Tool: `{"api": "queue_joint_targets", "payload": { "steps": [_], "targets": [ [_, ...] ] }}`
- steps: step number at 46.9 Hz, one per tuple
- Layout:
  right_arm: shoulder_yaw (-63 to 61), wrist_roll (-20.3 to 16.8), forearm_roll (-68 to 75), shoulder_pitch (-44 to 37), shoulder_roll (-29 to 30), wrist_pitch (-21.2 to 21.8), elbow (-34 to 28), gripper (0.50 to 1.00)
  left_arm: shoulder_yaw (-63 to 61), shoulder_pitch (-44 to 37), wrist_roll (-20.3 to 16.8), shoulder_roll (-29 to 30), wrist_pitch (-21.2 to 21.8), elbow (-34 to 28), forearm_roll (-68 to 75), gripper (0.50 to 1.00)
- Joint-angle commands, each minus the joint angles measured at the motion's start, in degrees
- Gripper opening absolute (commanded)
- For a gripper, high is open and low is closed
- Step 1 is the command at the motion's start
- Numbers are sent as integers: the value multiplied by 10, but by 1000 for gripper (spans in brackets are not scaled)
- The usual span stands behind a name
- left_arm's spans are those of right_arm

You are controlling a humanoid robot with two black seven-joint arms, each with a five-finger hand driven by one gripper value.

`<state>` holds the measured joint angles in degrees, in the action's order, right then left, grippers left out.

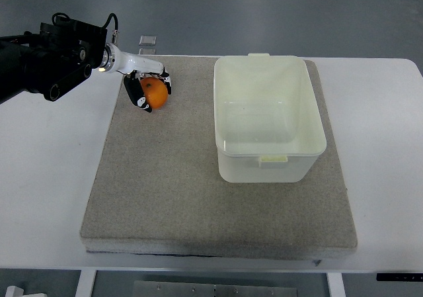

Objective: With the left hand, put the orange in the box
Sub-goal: 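Lift the orange and carry it over the white box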

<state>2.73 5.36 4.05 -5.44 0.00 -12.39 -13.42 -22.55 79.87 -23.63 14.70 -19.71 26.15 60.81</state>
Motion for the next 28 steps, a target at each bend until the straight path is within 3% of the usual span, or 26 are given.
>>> {"api": "queue_joint_targets", "payload": {
  "steps": [1, 19, 28],
  "targets": [
    [0, 0, 0, 0, 0, 0, 1, 944, 14, -2, 0, -2, -1, -2, -30, 500],
    [0, 0, 0, 0, 0, 0, 0, 944, 89, -5, 1, -1, -52, 0, -306, 500],
    [0, 0, 0, 0, 0, 0, 0, 944, 141, -6, 0, 5, -64, 0, -376, 500]
  ]
}}
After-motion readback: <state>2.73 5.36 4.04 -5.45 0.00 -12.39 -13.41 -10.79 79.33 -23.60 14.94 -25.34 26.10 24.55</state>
